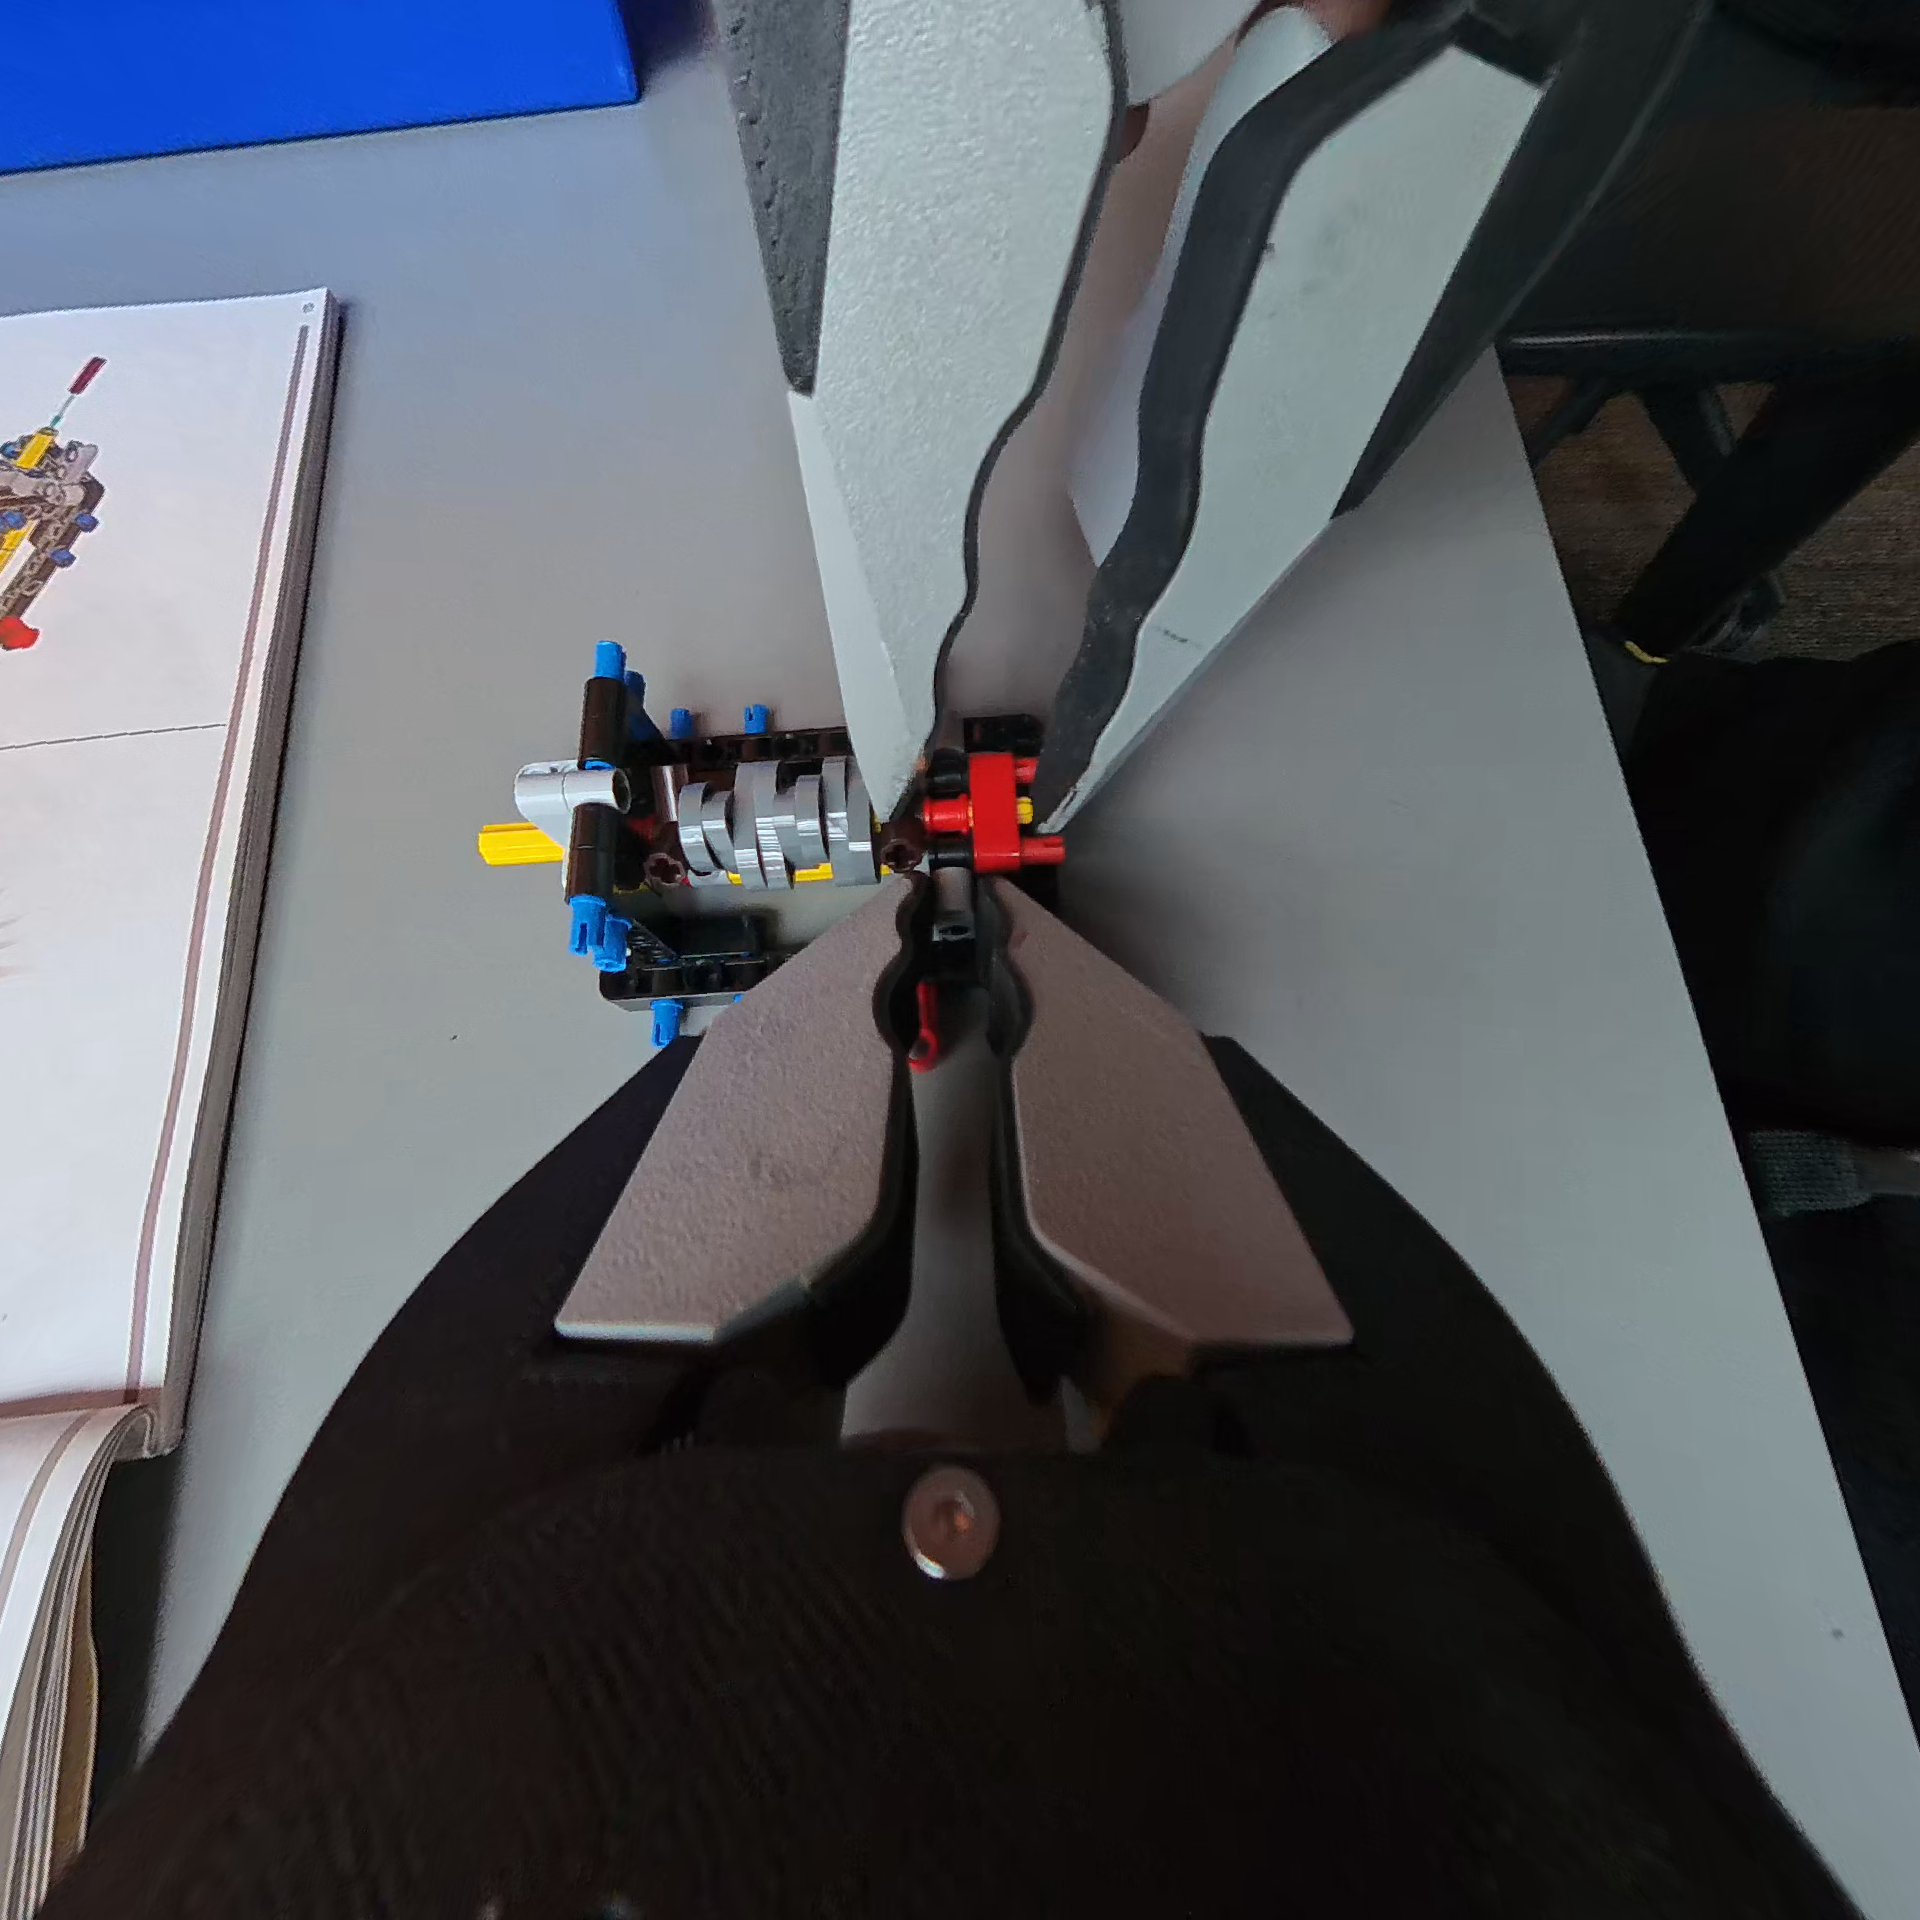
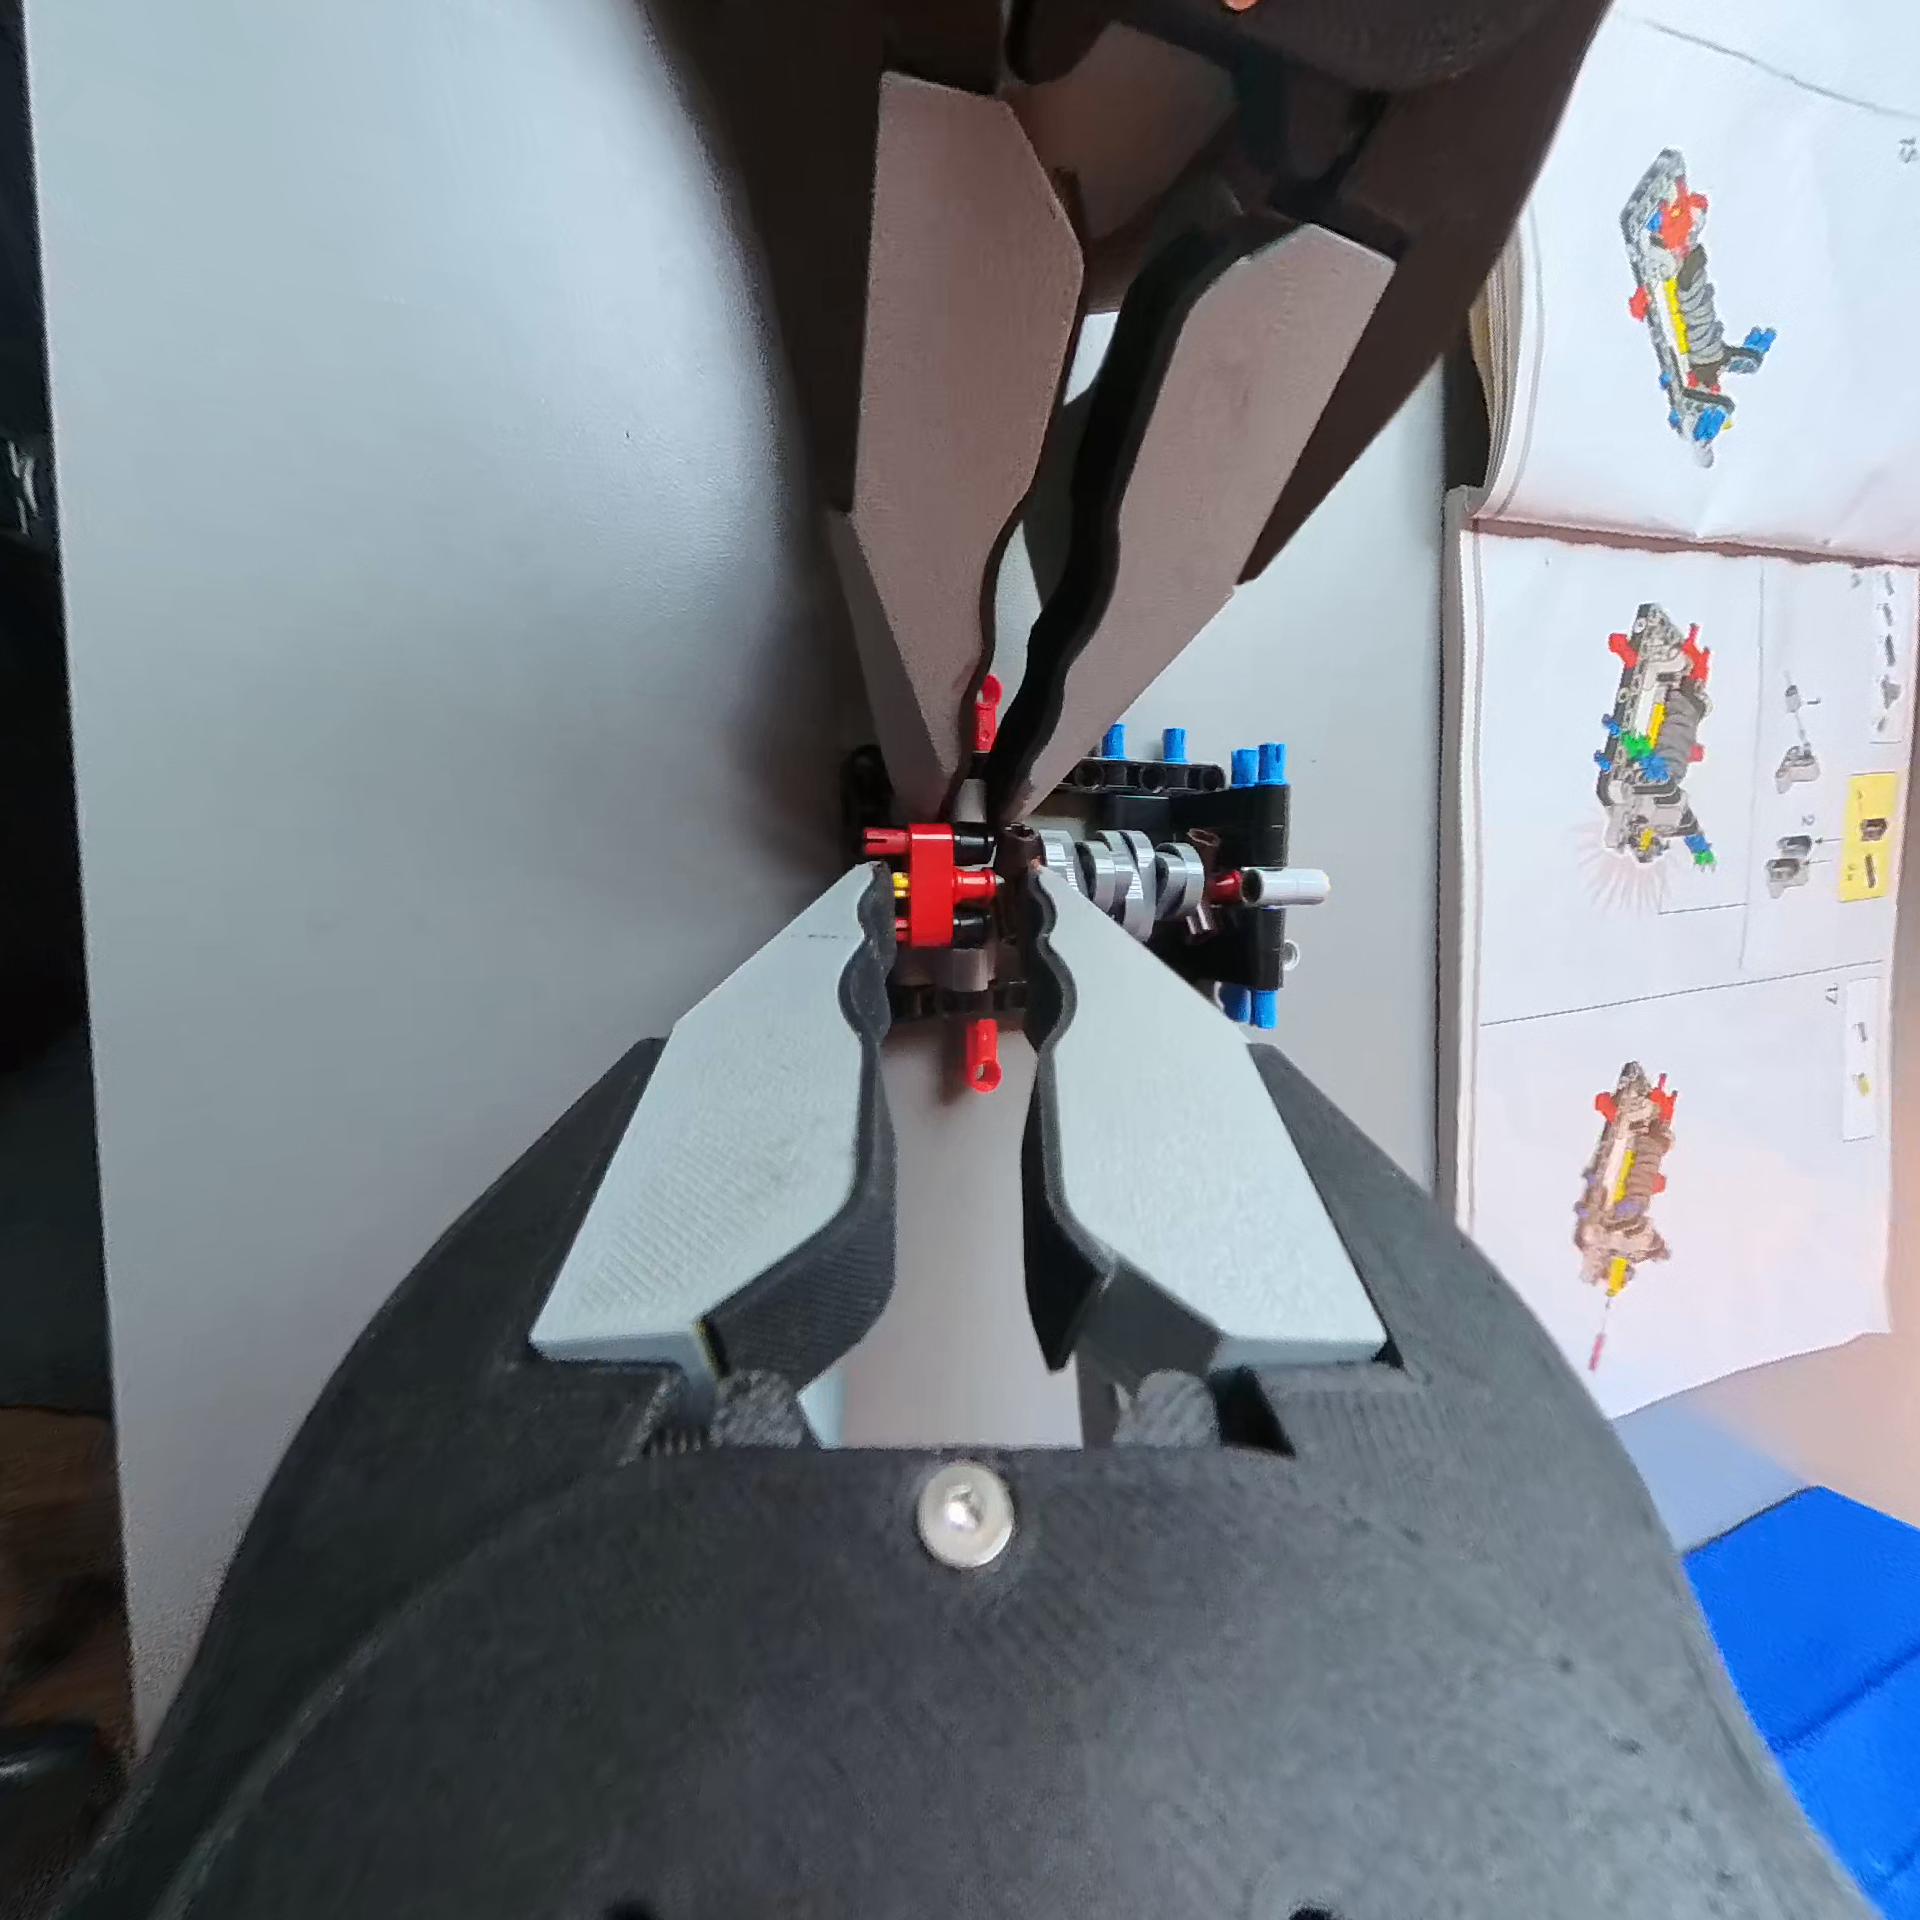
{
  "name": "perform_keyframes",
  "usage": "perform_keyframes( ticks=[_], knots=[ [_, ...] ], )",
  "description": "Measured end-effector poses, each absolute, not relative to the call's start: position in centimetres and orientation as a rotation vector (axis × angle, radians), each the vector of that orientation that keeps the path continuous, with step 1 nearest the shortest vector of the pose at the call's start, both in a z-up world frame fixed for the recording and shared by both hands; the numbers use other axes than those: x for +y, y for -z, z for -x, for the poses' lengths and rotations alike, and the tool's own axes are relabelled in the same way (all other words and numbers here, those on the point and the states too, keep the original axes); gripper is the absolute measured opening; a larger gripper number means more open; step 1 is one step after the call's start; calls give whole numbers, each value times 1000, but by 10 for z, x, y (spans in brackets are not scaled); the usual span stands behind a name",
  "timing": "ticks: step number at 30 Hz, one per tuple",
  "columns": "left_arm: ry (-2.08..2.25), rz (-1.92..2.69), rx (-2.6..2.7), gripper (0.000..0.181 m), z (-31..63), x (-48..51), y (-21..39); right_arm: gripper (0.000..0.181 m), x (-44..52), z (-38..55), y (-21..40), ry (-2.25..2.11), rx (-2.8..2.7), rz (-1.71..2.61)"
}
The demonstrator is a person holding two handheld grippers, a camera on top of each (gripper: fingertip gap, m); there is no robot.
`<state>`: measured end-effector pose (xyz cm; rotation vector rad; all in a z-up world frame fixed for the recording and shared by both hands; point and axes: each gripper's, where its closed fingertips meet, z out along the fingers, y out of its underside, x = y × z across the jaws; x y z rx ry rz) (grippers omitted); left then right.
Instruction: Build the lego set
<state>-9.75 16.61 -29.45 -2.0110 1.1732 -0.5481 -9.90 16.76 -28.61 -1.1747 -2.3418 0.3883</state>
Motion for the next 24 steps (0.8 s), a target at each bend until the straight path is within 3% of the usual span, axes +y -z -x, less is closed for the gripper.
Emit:
perform_keyframes(
  ticks=[24],
  knots=[
    [485,2025,1142,5,98,168,295,19,170,100,286,-389,-2405,1220]
  ],
)
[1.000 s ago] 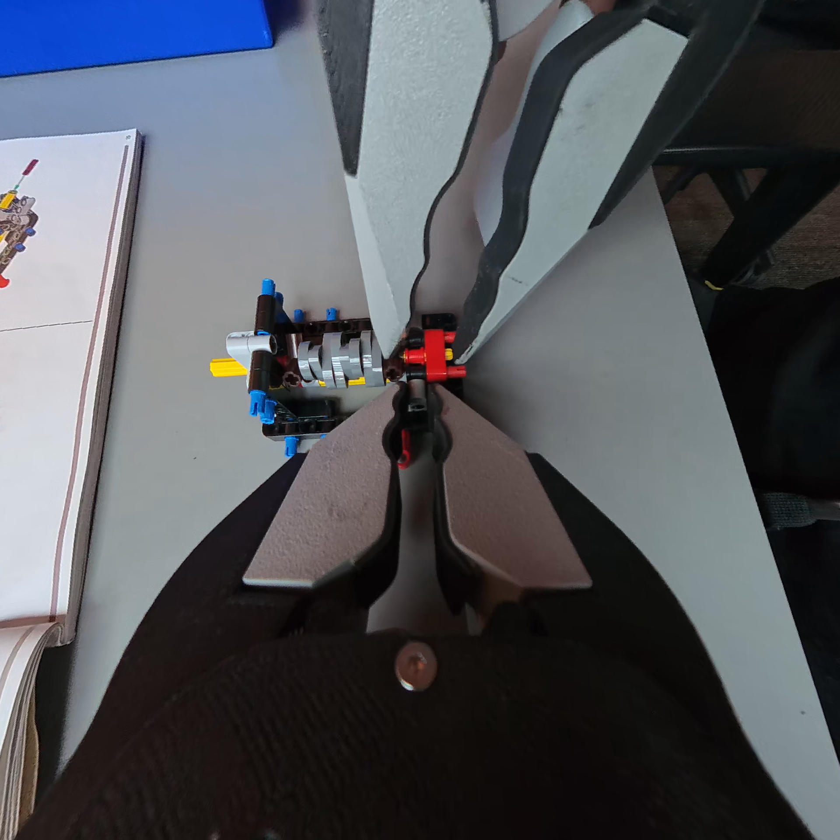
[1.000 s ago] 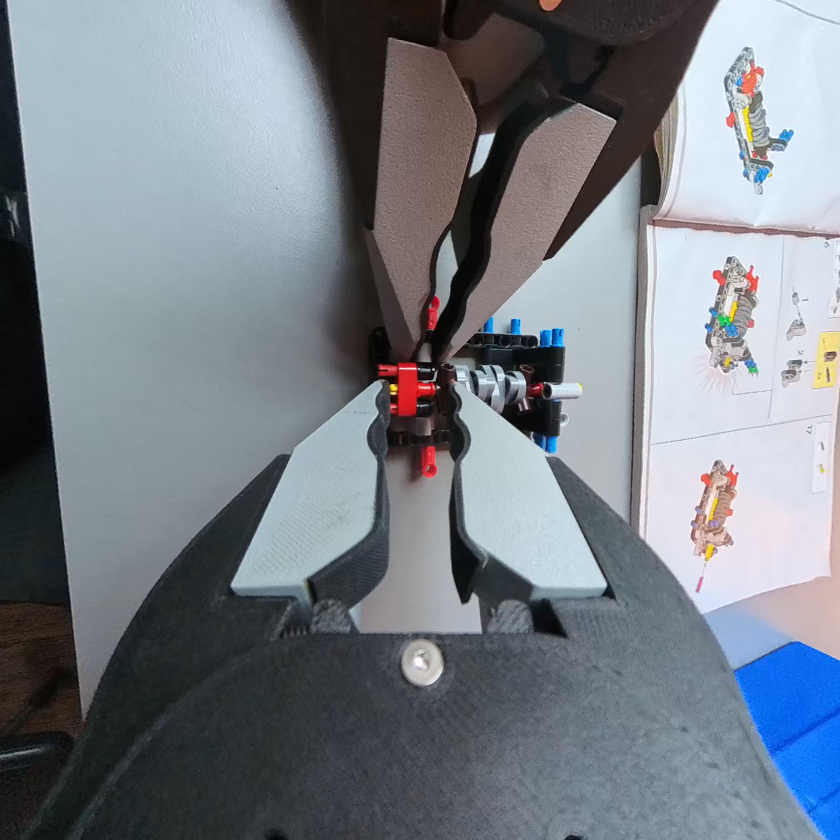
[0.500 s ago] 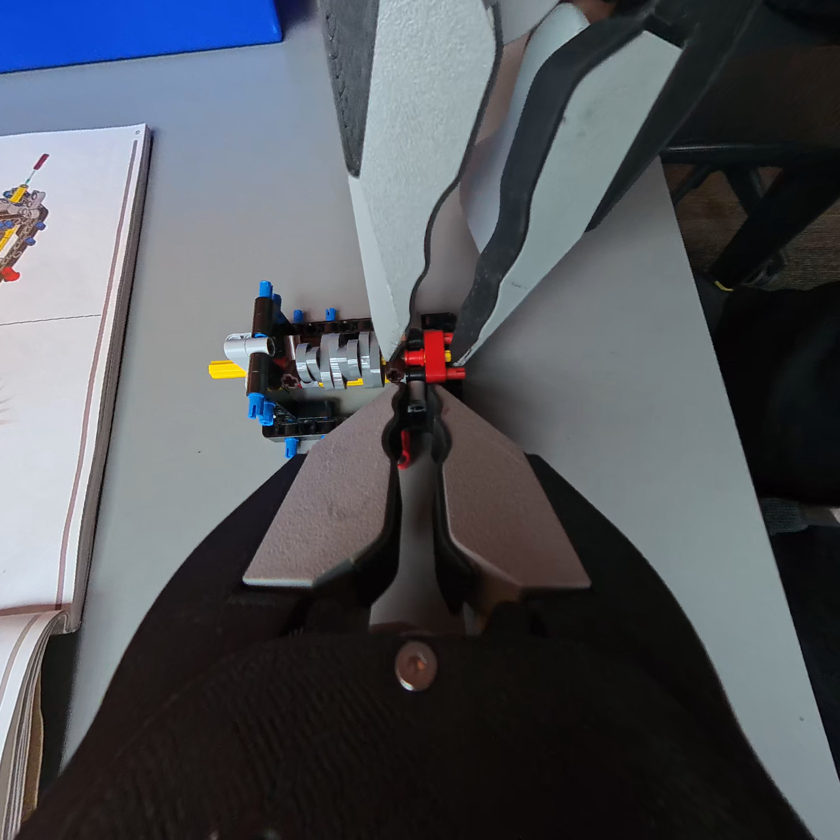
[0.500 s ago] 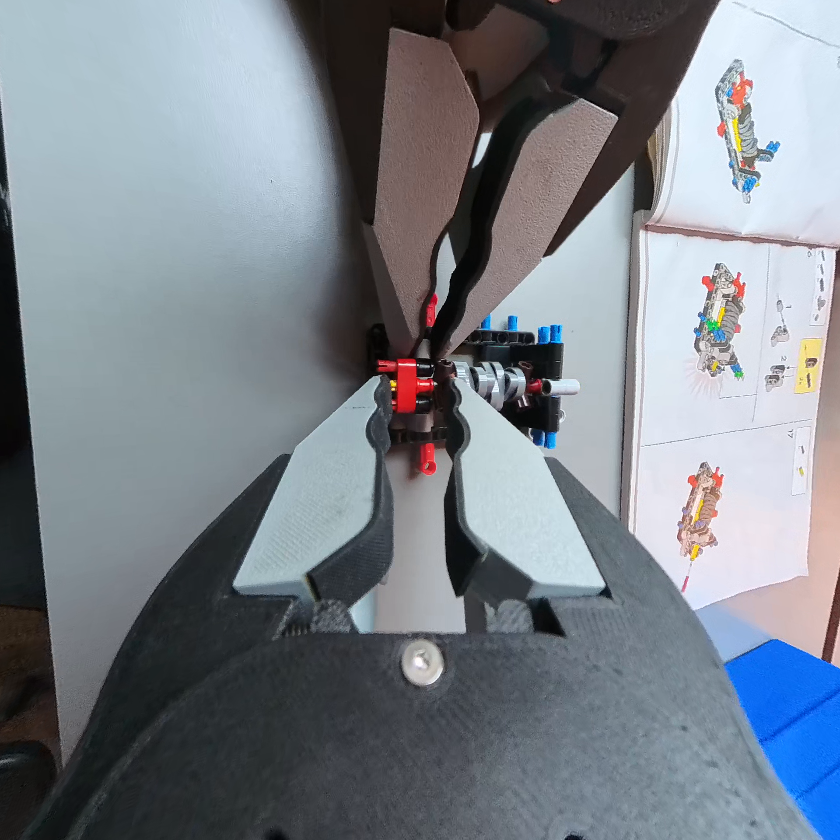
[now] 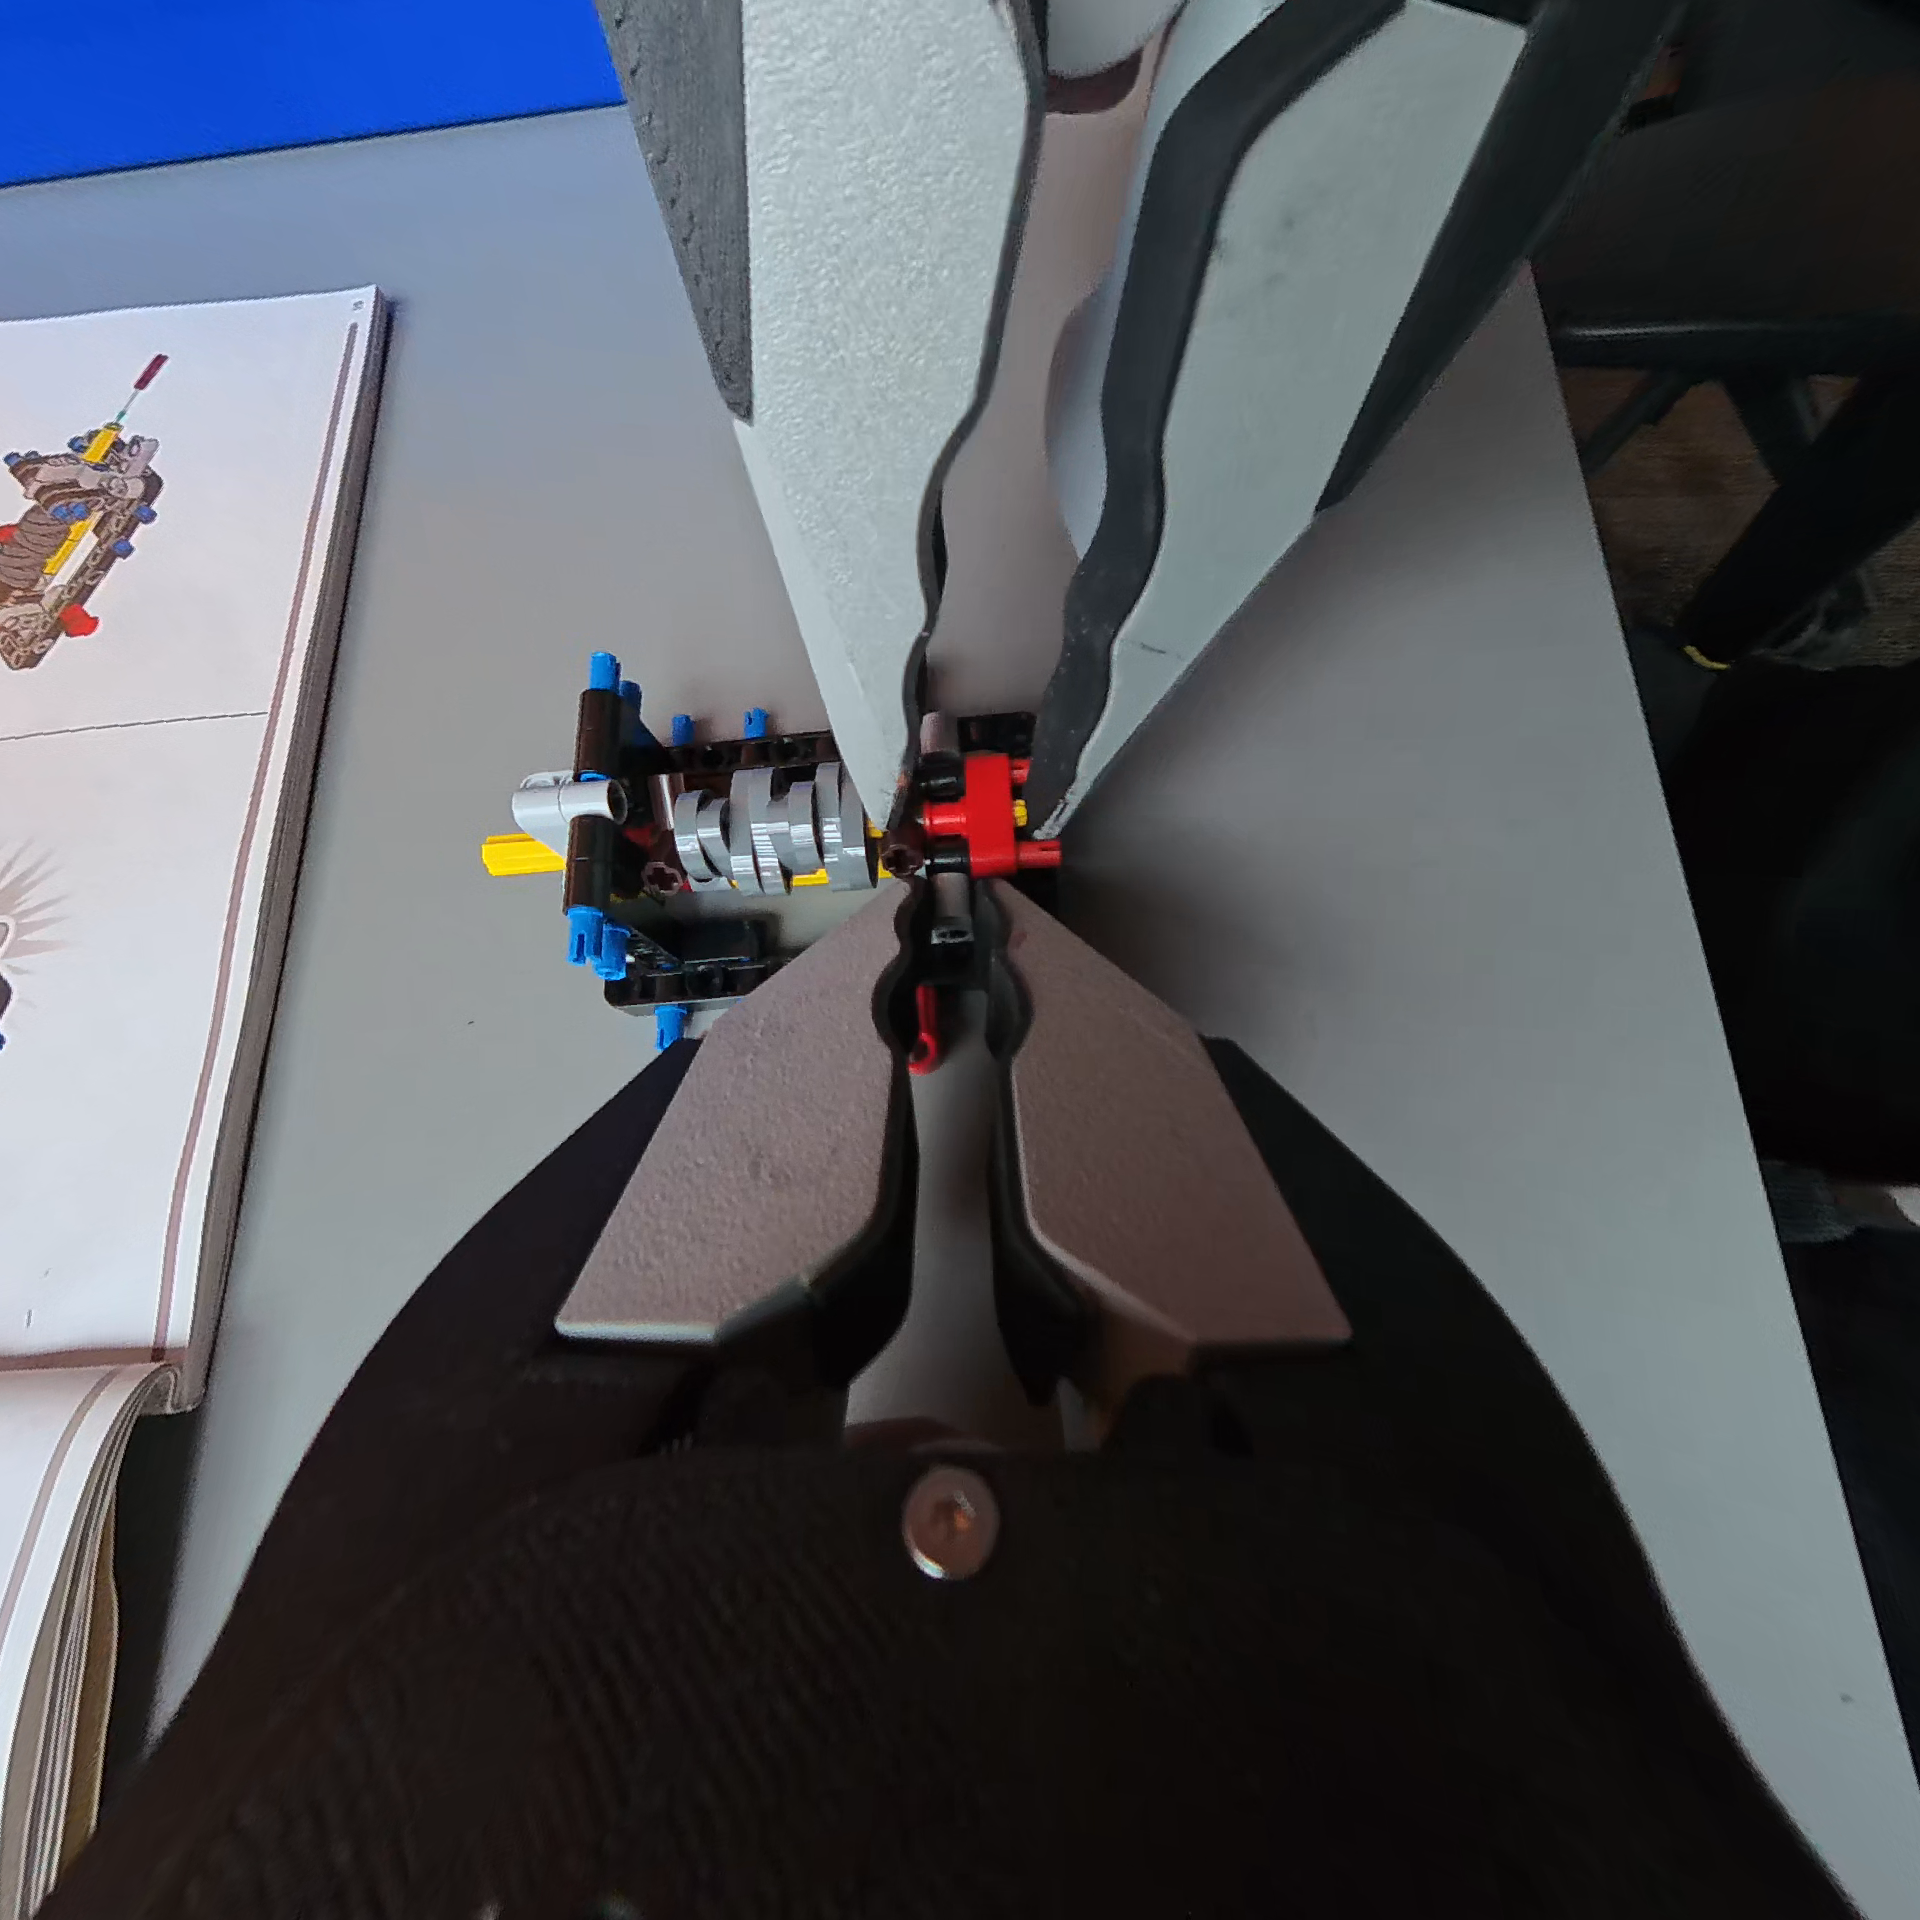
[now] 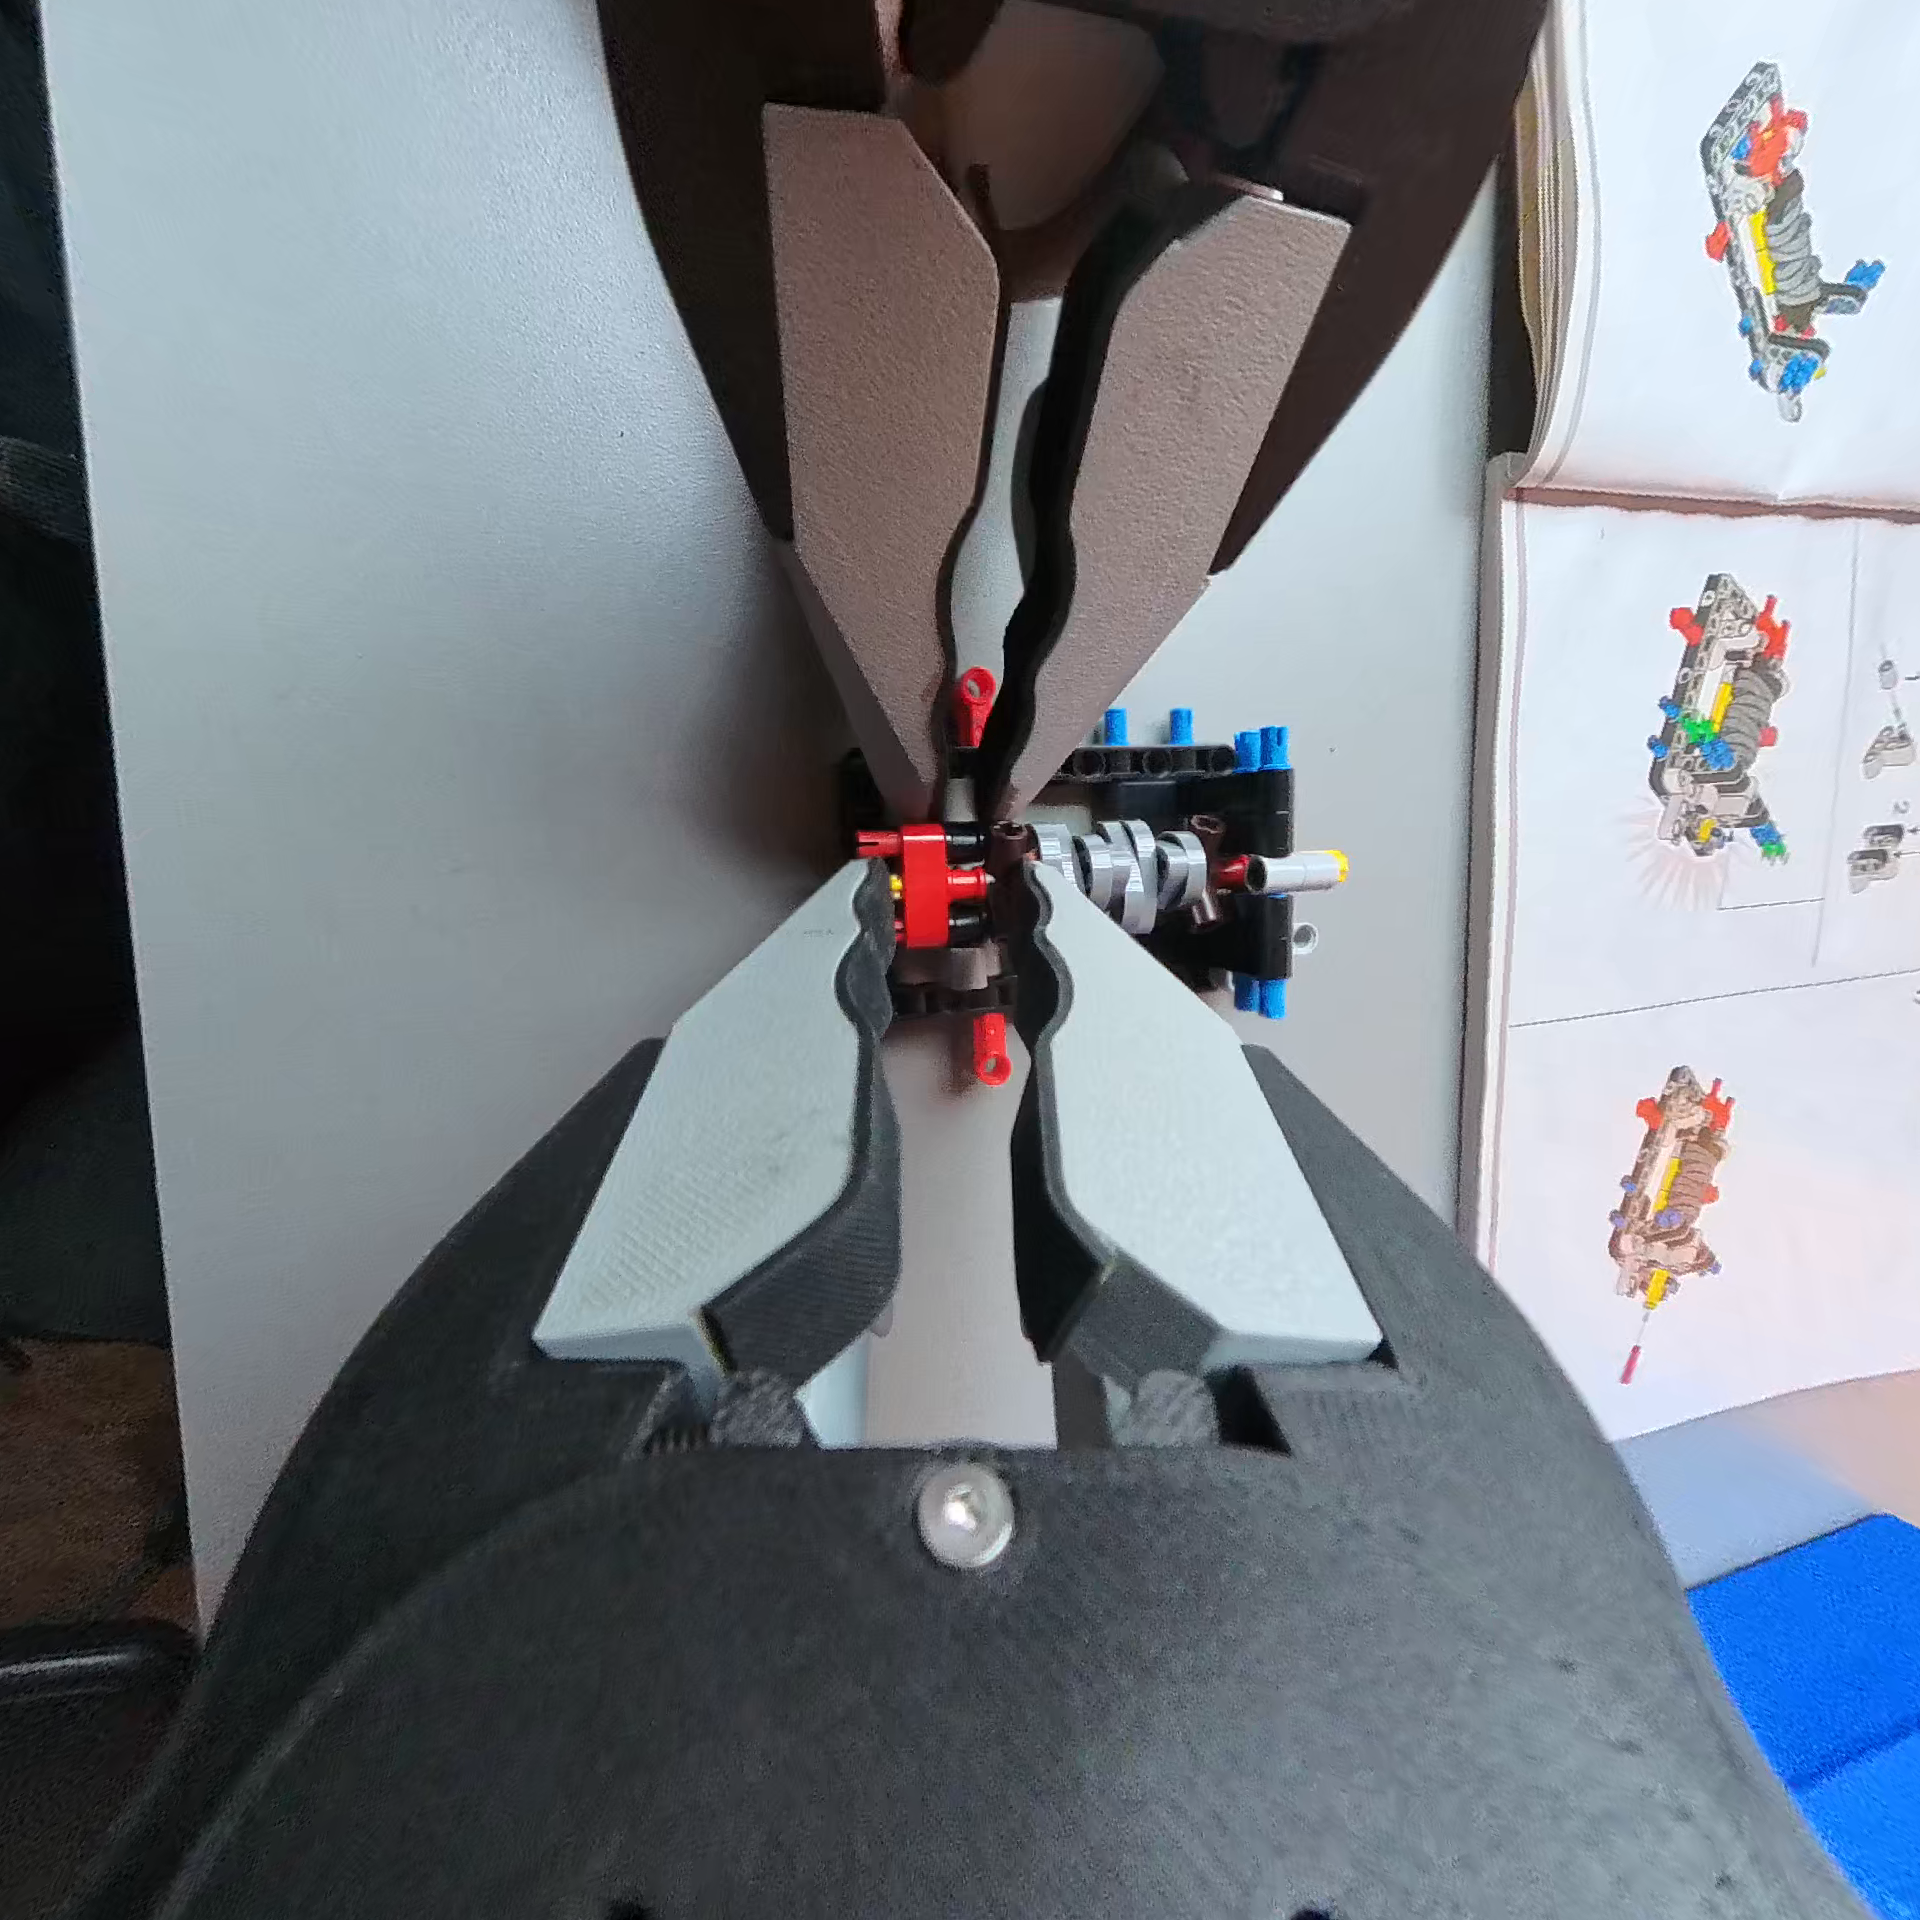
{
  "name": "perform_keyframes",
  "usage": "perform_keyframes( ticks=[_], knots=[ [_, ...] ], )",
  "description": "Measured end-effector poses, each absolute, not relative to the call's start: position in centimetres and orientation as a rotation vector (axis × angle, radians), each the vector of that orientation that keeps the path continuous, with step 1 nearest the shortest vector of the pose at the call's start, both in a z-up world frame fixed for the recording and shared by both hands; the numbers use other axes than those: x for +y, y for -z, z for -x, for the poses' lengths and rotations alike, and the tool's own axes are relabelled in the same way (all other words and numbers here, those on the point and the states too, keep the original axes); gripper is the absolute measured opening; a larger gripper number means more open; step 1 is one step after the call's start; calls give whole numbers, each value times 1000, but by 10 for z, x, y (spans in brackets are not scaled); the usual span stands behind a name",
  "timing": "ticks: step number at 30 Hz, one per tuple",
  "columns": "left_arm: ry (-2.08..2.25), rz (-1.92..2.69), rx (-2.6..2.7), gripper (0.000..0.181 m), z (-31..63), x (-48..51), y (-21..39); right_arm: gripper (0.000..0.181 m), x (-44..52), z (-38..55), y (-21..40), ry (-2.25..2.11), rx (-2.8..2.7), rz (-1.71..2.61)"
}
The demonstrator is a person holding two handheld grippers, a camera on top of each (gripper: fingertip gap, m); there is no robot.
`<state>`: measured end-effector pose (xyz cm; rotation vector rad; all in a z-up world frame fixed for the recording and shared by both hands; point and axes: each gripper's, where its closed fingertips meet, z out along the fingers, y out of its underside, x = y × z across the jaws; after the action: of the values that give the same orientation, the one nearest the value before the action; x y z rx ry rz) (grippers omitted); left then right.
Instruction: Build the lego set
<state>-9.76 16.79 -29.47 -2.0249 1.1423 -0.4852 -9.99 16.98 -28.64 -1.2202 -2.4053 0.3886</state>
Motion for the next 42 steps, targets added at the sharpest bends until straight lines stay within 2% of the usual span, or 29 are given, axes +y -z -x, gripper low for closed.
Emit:
perform_keyframes(
  ticks=[16,17,24,25,28,31,36,42],
  knots=[
    [481,2036,1120,4,98,169,295,19,170,100,286,-243,-2418,1061],
    [477,2041,1112,5,99,170,296,7,167,100,285,-259,-2427,1031],
    [598,2036,1108,5,98,168,293,7,160,97,283,-454,-2409,1136],
    [604,2036,1094,4,98,169,292,0,161,94,280,-485,-2383,1154],
    [576,2037,1095,5,99,170,293,7,167,92,260,-547,-2230,1166],
    [578,2034,1097,5,98,171,292,5,166,92,247,-576,-2147,1191],
    [567,2039,1101,5,98,171,294,0,161,91,259,-552,-2133,1241],
    [598,2027,1082,5,99,171,290,9,172,87,274,-503,-2104,1317]
  ],
)
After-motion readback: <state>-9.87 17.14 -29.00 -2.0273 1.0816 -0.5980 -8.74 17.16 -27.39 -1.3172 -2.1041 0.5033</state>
